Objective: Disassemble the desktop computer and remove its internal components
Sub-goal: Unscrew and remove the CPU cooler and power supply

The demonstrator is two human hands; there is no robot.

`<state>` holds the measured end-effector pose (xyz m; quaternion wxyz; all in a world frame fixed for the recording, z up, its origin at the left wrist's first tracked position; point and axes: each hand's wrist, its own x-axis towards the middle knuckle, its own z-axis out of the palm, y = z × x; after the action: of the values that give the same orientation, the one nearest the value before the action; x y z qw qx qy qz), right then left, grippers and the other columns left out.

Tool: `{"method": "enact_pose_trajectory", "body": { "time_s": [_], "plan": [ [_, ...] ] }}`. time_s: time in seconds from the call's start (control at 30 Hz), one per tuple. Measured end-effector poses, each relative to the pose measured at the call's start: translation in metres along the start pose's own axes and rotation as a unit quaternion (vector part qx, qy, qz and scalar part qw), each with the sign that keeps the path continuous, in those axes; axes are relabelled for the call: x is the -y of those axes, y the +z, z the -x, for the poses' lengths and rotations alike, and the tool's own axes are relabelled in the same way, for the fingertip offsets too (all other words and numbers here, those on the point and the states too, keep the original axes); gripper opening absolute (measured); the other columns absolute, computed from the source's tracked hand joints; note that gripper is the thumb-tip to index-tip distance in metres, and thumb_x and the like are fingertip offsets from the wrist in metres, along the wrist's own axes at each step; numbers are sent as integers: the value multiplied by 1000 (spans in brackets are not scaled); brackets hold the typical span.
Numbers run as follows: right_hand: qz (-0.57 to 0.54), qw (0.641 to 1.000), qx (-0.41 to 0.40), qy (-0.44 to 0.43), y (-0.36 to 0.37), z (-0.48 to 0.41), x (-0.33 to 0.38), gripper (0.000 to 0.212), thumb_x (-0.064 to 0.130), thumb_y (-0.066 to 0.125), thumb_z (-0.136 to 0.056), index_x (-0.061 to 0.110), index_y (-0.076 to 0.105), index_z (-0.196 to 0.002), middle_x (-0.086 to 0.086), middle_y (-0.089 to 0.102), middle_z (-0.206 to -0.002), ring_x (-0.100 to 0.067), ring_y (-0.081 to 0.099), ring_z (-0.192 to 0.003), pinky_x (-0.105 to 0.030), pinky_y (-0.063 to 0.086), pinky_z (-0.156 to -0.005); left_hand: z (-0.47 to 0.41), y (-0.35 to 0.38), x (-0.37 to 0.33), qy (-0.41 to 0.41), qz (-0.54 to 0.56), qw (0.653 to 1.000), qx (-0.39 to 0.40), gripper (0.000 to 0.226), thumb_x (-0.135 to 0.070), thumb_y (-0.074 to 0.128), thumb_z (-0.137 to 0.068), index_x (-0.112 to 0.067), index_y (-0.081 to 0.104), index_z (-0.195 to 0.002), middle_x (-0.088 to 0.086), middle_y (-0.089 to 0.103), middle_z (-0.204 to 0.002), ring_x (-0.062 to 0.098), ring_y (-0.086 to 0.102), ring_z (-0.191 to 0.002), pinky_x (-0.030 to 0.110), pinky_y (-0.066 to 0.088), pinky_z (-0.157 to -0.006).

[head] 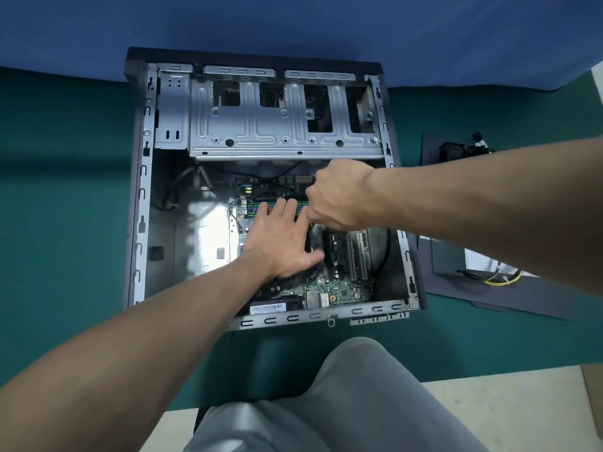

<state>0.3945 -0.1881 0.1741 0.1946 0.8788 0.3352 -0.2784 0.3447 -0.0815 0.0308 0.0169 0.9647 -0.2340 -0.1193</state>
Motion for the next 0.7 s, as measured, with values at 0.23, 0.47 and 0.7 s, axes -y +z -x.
{"method": "enact_pose_trajectory", "body": {
  "time_s": [0.23, 0.47, 0.7],
  "plan": [
    [-414, 858, -108, 284, 13, -9, 2, 21, 22, 55, -82, 7, 54, -67, -7, 53, -71, -23, 53, -61, -22, 38, -50, 2, 0, 0, 1, -1, 1000, -23, 74, -70, 21, -77, -11, 46, -115, 13, 50, -108, 27, 44, -98, 46, 35, -84],
    [-558, 793, 107, 221, 7, -7, -17, 23, 6, 48, -92, 7, 44, -70, -8, 45, -68, -19, 46, -52, -23, 40, -40, 2, 2, 1, 3, -5, 1000, -29, 72, -71, 20, -78, -12, 43, -113, 12, 49, -107, 27, 44, -97, 45, 34, -81],
    [118, 985, -14, -126, 4, 7, -10, 41, 13, 45, -95, 13, 28, -57, -1, 31, -53, -25, 51, -57, -30, 37, -49, 0, 2, 1, 4, -1, 1000, -13, 79, -72, 22, -75, -11, 48, -116, 12, 50, -108, 28, 44, -100, 48, 34, -87]
  ]
}}
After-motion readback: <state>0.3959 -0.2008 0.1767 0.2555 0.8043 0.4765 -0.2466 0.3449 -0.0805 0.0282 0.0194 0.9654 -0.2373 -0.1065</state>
